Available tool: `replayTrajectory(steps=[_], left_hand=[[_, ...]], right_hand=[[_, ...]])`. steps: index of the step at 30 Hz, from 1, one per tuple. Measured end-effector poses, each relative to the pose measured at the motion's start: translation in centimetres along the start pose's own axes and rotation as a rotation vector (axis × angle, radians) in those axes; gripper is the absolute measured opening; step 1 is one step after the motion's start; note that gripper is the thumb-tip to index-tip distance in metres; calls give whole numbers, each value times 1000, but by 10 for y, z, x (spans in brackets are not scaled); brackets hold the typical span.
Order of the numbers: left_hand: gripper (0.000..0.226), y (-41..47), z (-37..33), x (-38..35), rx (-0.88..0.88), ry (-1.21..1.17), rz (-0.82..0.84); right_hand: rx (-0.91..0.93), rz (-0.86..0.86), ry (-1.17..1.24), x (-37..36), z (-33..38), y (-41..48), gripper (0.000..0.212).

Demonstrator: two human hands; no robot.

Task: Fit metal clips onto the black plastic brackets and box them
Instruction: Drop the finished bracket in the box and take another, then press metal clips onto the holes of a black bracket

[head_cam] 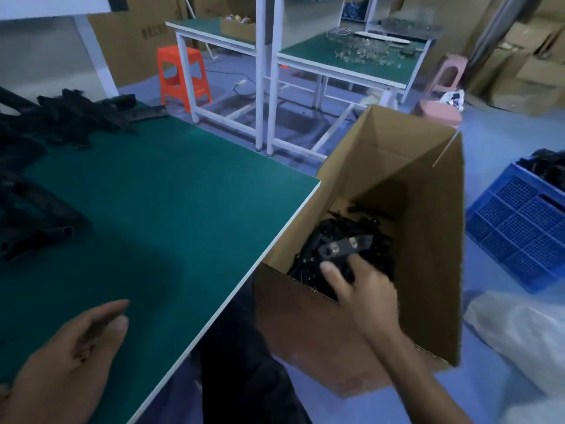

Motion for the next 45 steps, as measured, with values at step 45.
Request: replayTrajectory(steps=[45], left_hand=[[15, -109, 5, 117, 392, -258, -245]], right_hand=[[994, 474, 285, -238, 431, -30, 40]])
Point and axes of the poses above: each hand's wrist, its own y-axis towards the middle knuckle, its own x-axis out of the back of the hand, z = x × y, the point moved 8 cm from there along y, towards the middle knuckle, and after that the axes turned 4 degrees about y, right-handed, at the moved point
